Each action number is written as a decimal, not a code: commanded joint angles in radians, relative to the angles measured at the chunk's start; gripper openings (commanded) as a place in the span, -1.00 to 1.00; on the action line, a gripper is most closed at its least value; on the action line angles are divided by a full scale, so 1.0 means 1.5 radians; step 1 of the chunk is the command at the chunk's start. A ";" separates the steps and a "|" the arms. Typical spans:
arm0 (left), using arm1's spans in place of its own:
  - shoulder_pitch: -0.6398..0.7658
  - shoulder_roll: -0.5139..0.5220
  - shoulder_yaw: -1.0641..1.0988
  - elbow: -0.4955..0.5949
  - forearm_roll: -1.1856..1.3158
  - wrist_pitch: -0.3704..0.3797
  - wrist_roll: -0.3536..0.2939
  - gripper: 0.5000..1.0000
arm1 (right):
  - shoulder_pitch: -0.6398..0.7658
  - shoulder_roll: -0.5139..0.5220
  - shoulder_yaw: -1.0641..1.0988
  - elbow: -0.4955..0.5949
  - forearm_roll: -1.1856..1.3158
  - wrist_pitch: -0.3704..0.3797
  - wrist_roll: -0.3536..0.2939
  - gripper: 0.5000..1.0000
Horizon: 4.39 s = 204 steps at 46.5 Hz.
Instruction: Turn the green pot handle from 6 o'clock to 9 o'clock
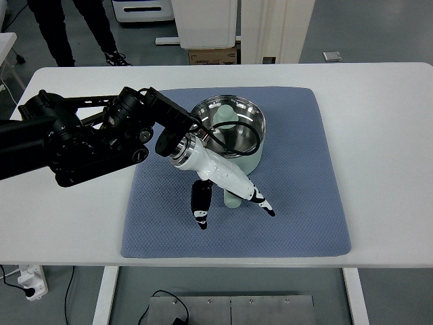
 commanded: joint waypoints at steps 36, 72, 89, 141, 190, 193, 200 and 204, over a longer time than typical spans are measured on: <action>-0.077 0.044 0.119 -0.024 -0.007 0.000 -0.015 1.00 | 0.000 0.000 0.000 0.000 -0.001 0.000 0.000 1.00; -0.141 0.084 0.175 -0.025 -0.001 0.000 -0.031 1.00 | 0.000 0.000 0.000 0.000 -0.001 0.000 0.000 1.00; -0.169 0.085 0.241 0.002 0.029 0.000 -0.031 1.00 | 0.000 0.000 0.000 0.000 0.000 0.000 0.000 1.00; -0.176 0.071 0.252 0.079 0.078 0.000 -0.072 1.00 | 0.000 0.000 0.000 0.000 0.000 0.000 0.000 1.00; -0.135 0.074 0.127 0.148 -0.934 0.033 -0.047 1.00 | 0.000 0.000 0.000 0.000 -0.001 0.000 0.000 1.00; -0.129 0.075 0.127 0.166 -0.975 0.053 -0.048 1.00 | 0.000 0.000 0.000 0.000 0.000 0.000 0.000 1.00; -0.113 0.078 0.126 0.220 -1.030 0.105 -0.048 1.00 | 0.000 0.000 0.000 0.000 0.000 0.000 0.000 1.00; -0.099 0.077 0.126 0.258 -1.042 0.130 -0.049 1.00 | 0.000 0.000 0.000 0.000 0.000 0.000 0.000 1.00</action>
